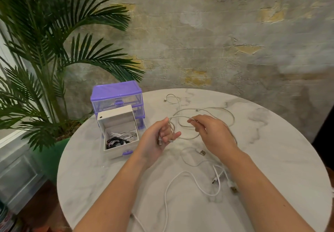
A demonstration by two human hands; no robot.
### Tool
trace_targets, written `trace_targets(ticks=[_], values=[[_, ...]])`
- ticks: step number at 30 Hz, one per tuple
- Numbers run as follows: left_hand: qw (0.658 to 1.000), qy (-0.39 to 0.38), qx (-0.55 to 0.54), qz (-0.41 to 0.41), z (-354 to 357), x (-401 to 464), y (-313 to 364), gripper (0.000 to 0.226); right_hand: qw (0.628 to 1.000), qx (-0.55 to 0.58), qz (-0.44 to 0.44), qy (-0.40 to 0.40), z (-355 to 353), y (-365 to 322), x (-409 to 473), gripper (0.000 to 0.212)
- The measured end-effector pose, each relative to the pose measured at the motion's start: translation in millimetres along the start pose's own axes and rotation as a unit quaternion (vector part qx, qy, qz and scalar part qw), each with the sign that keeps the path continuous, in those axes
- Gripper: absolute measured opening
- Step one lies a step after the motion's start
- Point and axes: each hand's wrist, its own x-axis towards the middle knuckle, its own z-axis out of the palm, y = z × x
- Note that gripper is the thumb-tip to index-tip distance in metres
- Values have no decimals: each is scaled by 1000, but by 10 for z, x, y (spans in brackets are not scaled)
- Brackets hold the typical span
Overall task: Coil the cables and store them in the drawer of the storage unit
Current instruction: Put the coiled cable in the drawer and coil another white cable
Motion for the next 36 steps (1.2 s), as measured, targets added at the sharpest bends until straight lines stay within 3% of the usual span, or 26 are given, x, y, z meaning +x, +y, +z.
trace_targets(ticks=[5, 6, 9, 14, 19, 22, 26, 30, 33, 36], values=[[1000, -3, 1, 5, -11, 0, 33, 42, 984, 154, 85, -3, 7, 16, -24, 22], [1000, 1, -17, 8, -20, 1, 53, 43, 976, 192, 102, -8, 3, 17, -18, 15], [995, 11, -97, 12, -63, 2, 117, 44, 954, 268, 134, 9, -21, -2, 2, 25], [985, -9, -170, -4, -75, -14, 151, 41, 919, 361, 152, 50, -79, -94, 16, 25], [963, -65, -260, -14, -101, -37, 179, 39, 954, 261, 106, 104, 2, -46, 19, 13], [949, -97, -300, -8, -115, -42, 196, 39, 957, 216, 125, 145, -78, -23, 10, 11], [942, -72, -328, 21, -101, -11, 214, 41, 979, 120, 157, 46, -127, -59, -43, 14], [940, -4, -333, 75, -75, 30, 285, 27, 994, 2, 93, -59, -77, -180, -80, 21], [945, 34, -312, 92, -88, 56, 288, 29, 989, -78, 47, -115, -21, -240, -85, 26], [946, 14, -312, 87, -157, 66, 277, 24, 987, -62, 80, -125, 10, -169, -76, 33]])
